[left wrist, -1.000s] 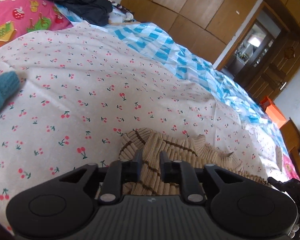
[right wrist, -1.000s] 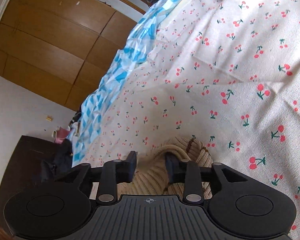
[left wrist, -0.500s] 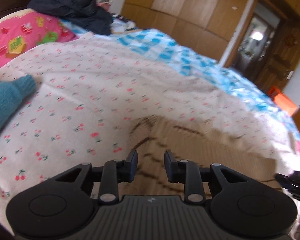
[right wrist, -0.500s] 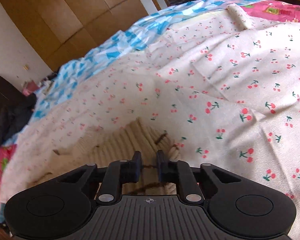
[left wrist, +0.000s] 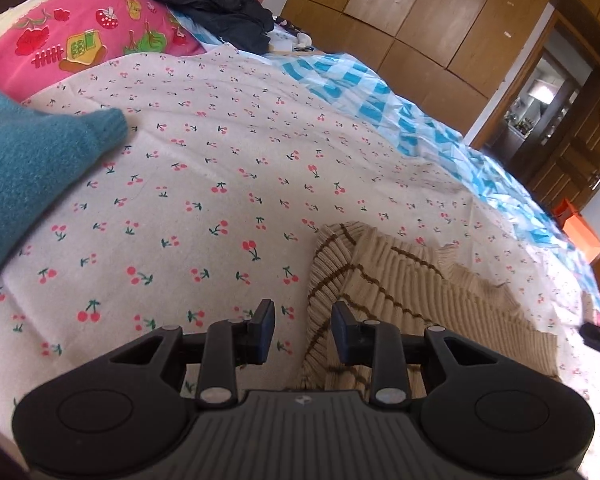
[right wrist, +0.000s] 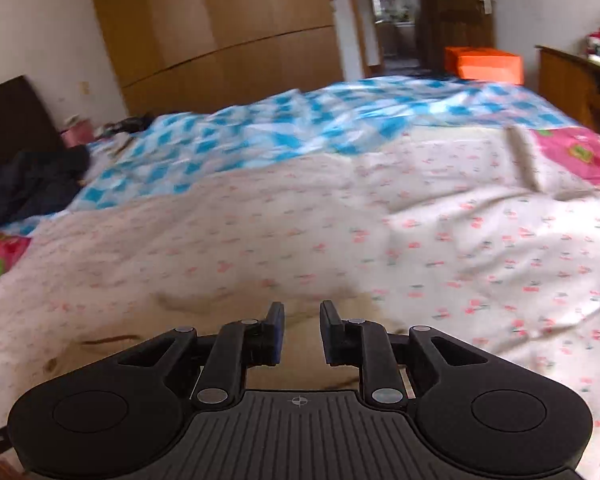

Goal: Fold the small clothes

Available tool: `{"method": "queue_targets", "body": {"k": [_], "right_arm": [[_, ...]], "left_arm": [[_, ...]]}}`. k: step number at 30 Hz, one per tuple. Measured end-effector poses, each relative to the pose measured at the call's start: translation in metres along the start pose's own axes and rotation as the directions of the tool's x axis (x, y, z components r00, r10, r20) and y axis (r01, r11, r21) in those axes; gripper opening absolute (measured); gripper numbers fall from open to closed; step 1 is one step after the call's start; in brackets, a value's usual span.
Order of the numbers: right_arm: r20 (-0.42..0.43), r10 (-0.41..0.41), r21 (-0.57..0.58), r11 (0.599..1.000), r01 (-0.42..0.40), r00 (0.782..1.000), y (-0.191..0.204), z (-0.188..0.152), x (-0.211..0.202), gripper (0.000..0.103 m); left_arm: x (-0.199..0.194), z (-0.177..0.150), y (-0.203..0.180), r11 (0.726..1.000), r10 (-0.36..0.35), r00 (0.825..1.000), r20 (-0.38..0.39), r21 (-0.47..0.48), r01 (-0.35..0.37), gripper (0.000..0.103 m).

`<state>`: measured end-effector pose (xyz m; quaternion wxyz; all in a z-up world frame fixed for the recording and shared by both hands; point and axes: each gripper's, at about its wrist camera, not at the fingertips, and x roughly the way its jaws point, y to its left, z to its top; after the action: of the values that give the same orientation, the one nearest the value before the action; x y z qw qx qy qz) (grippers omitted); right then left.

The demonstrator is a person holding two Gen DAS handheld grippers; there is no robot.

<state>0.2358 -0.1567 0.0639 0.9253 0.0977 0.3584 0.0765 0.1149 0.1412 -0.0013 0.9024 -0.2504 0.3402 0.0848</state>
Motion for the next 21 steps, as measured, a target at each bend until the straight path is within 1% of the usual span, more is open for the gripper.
{"method": "queue_targets", "body": {"k": [1, 2, 3, 5, 8, 10, 11, 13, 15, 16, 19, 21], "right_arm": [[-0.042, 0.067, -0.005, 0.998, -0.068, 0.997, 0.019, -0.002, 0.008, 0.025], [-0.091, 0.134, -0.007, 0.991, -0.135, 0.987, 0.042, -0.005, 0.019, 0.025], [-0.134, 0.18, -0.009, 0.983, -0.183, 0.974, 0.061, -0.008, 0.03, 0.025], [-0.199, 0.22, -0.019, 0.973, -0.228, 0.955, 0.097, -0.015, 0.053, 0.025], [-0.266, 0.227, -0.045, 0.968, -0.247, 0.937, 0.141, -0.024, 0.084, 0.026], [-0.307, 0.234, -0.034, 0.966, -0.257, 0.922, 0.154, -0.028, 0.099, 0.03], [-0.318, 0.225, -0.039, 0.967, -0.25, 0.921, 0.161, -0.028, 0.105, 0.031], [-0.325, 0.181, -0.08, 0.973, -0.218, 0.928, 0.172, -0.03, 0.114, 0.031], [-0.332, 0.131, -0.125, 0.975, -0.181, 0.934, 0.18, -0.031, 0.121, 0.031], [-0.333, 0.119, -0.139, 0.975, -0.174, 0.935, 0.183, -0.031, 0.123, 0.031], [-0.324, 0.104, -0.175, 0.97, -0.167, 0.94, 0.19, -0.029, 0.12, 0.008], [-0.313, 0.145, -0.151, 0.968, -0.2, 0.939, 0.193, -0.025, 0.113, 0.007]], "left_arm": [[-0.003, -0.002, 0.001, 1.0, -0.007, 1.0, -0.006, 0.005, 0.007, 0.036], [-0.005, -0.005, 0.002, 1.0, -0.013, 1.0, -0.013, 0.008, 0.013, 0.036], [-0.005, -0.008, 0.004, 1.0, -0.021, 1.0, -0.023, 0.012, 0.021, 0.036], [-0.004, -0.011, 0.007, 0.999, -0.03, 0.999, -0.045, 0.023, 0.031, 0.036], [-0.005, -0.012, 0.009, 0.998, -0.05, 0.997, -0.052, 0.036, 0.052, 0.036], [-0.007, -0.012, 0.007, 0.996, -0.061, 0.997, -0.043, 0.059, 0.064, 0.037], [-0.008, -0.013, 0.006, 0.995, -0.065, 0.997, -0.041, 0.074, 0.068, 0.037], [-0.007, -0.013, 0.004, 0.993, -0.078, 0.996, -0.05, 0.086, 0.082, 0.037], [-0.007, -0.012, 0.006, 0.991, -0.104, 0.992, -0.067, 0.074, 0.109, 0.037], [-0.007, -0.011, 0.008, 0.991, -0.115, 0.991, -0.071, 0.067, 0.119, 0.037], [-0.01, -0.009, 0.011, 0.989, -0.135, 0.988, -0.073, 0.057, 0.139, 0.037], [-0.014, -0.008, 0.013, 0.988, -0.145, 0.987, -0.066, 0.045, 0.148, 0.037]]}}
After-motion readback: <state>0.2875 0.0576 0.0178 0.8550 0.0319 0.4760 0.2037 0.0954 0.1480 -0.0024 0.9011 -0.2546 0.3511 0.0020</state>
